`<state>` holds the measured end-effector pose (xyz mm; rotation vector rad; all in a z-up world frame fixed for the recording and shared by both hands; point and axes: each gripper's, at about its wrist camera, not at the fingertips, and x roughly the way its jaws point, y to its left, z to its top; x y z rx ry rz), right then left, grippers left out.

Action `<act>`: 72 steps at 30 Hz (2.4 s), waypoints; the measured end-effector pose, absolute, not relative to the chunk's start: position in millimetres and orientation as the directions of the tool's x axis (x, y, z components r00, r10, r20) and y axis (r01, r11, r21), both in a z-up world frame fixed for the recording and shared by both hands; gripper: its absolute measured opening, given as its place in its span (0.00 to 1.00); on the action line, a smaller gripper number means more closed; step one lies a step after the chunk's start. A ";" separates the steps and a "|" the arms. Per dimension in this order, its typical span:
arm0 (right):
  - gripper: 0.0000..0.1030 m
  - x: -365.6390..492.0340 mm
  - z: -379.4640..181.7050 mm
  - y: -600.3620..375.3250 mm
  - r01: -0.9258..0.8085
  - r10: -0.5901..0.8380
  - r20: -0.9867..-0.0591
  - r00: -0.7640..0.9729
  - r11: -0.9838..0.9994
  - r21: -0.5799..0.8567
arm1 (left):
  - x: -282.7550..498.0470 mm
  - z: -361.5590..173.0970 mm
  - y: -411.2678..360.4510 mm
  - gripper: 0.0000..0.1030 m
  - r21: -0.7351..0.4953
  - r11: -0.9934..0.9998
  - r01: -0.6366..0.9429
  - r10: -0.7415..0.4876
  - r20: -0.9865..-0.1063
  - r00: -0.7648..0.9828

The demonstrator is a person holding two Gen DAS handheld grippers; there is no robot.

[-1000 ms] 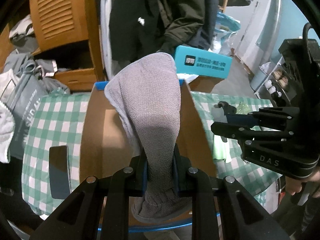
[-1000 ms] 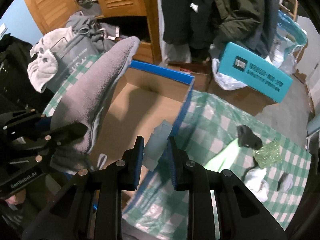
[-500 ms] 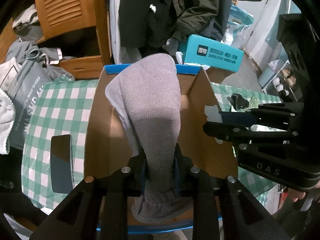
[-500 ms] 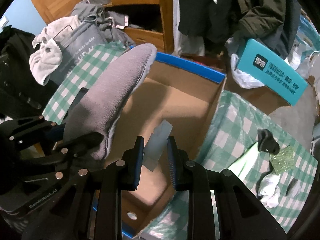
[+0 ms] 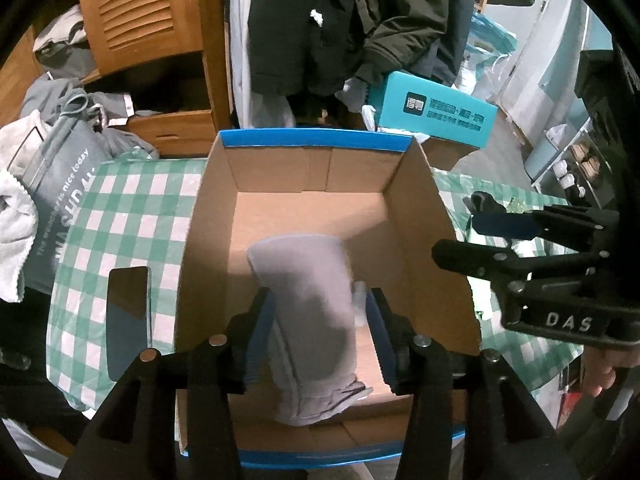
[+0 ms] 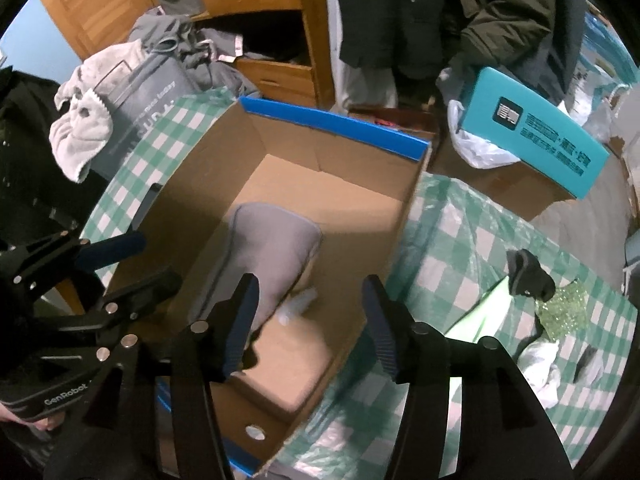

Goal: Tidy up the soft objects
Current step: 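Lower the grey sock into the box with the left tool while the right tool drops the white item, then move both tools back over the table toward the remaining cloths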

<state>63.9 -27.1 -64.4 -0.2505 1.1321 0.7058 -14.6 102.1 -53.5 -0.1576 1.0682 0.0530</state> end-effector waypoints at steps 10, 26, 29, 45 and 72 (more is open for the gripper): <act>0.62 66.2 -58.3 -54.1 -0.595 0.381 -0.883 0.273 0.789 0.157 | -9.0 -53.2 82.1 0.52 -0.118 0.989 -0.084 -0.065 -0.881 0.469; 0.74 71.0 -56.6 -114.2 -0.520 0.334 -0.877 0.346 0.846 0.117 | 3.4 -48.2 34.4 0.58 -0.108 0.994 -0.012 -0.090 -0.883 0.462; 0.74 72.1 -58.1 -129.7 -0.498 0.327 -0.877 0.352 0.859 0.120 | 7.1 -46.6 23.4 0.62 -0.105 0.994 0.009 -0.097 -0.884 0.457; 0.75 75.4 -65.5 -218.7 -0.376 0.279 -0.875 0.396 0.918 0.123 | 23.6 -50.2 -34.7 0.69 -0.059 0.994 0.091 -0.093 -0.896 0.434; 0.76 92.5 -95.8 -350.4 -0.184 0.192 -0.894 0.404 0.975 0.127 | 62.9 -83.6 -107.0 0.77 -0.014 0.985 0.169 -0.074 -0.932 0.355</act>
